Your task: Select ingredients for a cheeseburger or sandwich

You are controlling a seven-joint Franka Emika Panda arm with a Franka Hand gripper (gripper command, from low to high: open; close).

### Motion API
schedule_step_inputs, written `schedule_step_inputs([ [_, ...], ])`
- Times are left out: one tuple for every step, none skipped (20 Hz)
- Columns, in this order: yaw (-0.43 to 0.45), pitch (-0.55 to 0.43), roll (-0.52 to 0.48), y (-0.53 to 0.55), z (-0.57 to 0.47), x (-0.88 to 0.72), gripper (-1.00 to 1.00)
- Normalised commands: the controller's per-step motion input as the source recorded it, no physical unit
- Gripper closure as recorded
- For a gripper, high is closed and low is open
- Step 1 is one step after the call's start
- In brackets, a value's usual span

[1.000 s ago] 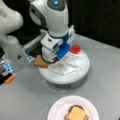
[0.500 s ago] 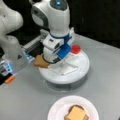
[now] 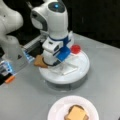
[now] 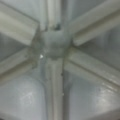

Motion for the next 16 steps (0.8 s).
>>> schedule_step_inputs([
  [0.09,-0.164,-0.122,0.12,-0.16,0.0,-1.0],
  [0.084,-0.148,-0.119,0.11,-0.15,0.01,-1.0],
  [0.08,-0.134,-0.118,0.11,-0.13,0.0,-1.0],
  [0.079,-0.13,-0.118,0.09,-0.1,-0.01,-1.0],
  [0.073,-0.119,-0.117,0.09,-0.1,-0.01,-1.0],
  [0.072,-0.113,-0.116,0.08,-0.09,-0.01,-1.0],
  [0.074,-0.113,-0.117,0.07,-0.09,-0.02,-1.0],
  [0.077,-0.115,-0.118,0.06,-0.1,-0.02,-1.0],
  [0.076,-0.111,-0.119,0.05,-0.1,-0.02,-1.0],
  [0.074,-0.106,-0.119,0.04,-0.1,-0.03,-1.0],
  [0.079,-0.107,-0.118,0.03,-0.1,-0.03,-1.0],
  [0.082,-0.105,-0.116,0.02,-0.1,-0.03,-1.0],
  [0.086,-0.103,-0.116,0.02,-0.1,-0.04,-1.0],
  [0.093,-0.103,-0.116,0.01,-0.1,-0.04,-1.0],
  [0.098,-0.102,-0.115,0.01,-0.1,-0.05,-1.0],
  [0.099,-0.1,-0.115,0.0,-0.1,-0.05,-1.0],
])
